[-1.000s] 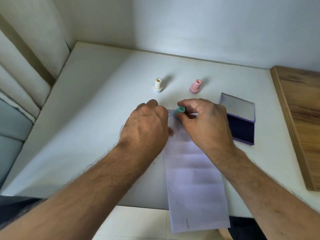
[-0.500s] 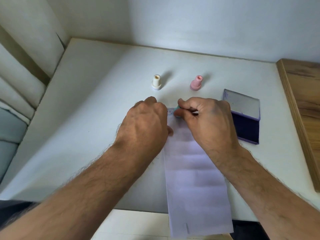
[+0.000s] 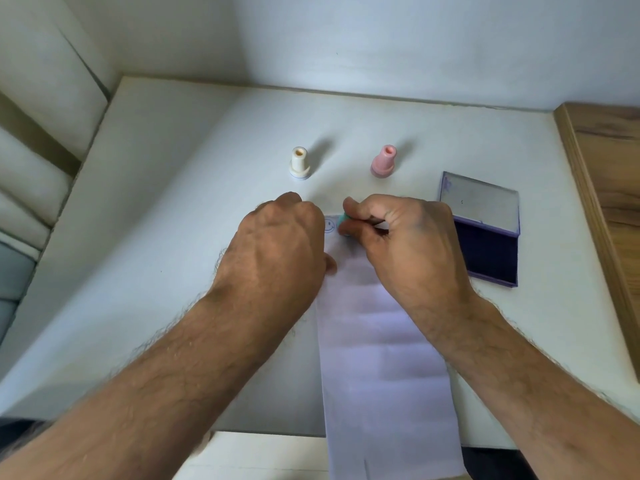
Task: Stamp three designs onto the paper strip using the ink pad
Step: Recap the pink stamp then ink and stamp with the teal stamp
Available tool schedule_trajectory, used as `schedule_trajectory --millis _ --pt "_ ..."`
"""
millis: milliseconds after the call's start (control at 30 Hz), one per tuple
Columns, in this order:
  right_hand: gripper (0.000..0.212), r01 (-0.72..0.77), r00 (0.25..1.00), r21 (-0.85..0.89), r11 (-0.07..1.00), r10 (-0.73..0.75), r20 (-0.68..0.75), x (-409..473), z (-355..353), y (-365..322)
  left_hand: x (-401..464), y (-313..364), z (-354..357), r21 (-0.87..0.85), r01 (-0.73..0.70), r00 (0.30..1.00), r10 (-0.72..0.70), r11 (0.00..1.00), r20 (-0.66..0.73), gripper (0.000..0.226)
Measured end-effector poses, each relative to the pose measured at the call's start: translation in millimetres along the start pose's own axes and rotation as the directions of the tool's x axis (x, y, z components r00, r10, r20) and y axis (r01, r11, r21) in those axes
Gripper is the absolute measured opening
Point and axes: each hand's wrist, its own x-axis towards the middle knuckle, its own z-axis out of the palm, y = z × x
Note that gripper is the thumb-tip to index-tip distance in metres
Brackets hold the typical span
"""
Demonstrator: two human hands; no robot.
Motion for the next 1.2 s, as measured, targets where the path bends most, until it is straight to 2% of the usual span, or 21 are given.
schedule_trajectory --millis 333,733,833,900,967,1067,1200 --pt "0.011 -0.027 1.000 0.061 0.998 0.027 -0.001 0.0 -1.8 1.3 0.4 -0.8 0.3 0.003 -0.004 1.000 0.003 1.000 0.018 0.037" --pt "0.016 -0.066 0.995 0.018 0.998 0.065 0.074 6.0 -6.7 -5.1 -1.3 -0.9 -2.8 0.010 -0.005 0.999 0.004 1.000 0.036 0.037" --pt "0.021 -0.121 0.988 0.042 0.992 0.117 0.099 6.8 -9.1 -7.8 -1.7 -0.7 -4.4 0.006 -0.009 0.999 0.009 1.000 0.034 0.040" --pt "0.023 -0.221 0.972 0.127 0.967 0.208 0.109 5.7 -12.1 -9.5 -2.2 -1.4 -4.9 0.003 -0.009 0.999 0.009 1.000 0.040 0.043" --pt "0.022 -0.342 0.939 0.313 0.886 0.328 0.100 4.8 -18.7 -13.3 -2.6 -1.9 -7.1 -0.028 0.001 0.998 0.001 1.000 0.055 0.044" --pt "0.020 -0.434 0.868 0.639 0.635 0.485 0.107 3.8 -32.8 -24.4 -3.9 -2.7 -18.4 -0.224 0.084 0.996 -0.074 0.971 0.053 0.038" --pt "0.012 -0.483 0.776 0.785 0.388 0.605 0.178 -1.8 -49.1 -46.2 -5.0 -12.2 -34.5 -0.433 0.141 0.978 -0.193 0.890 -0.078 0.024"
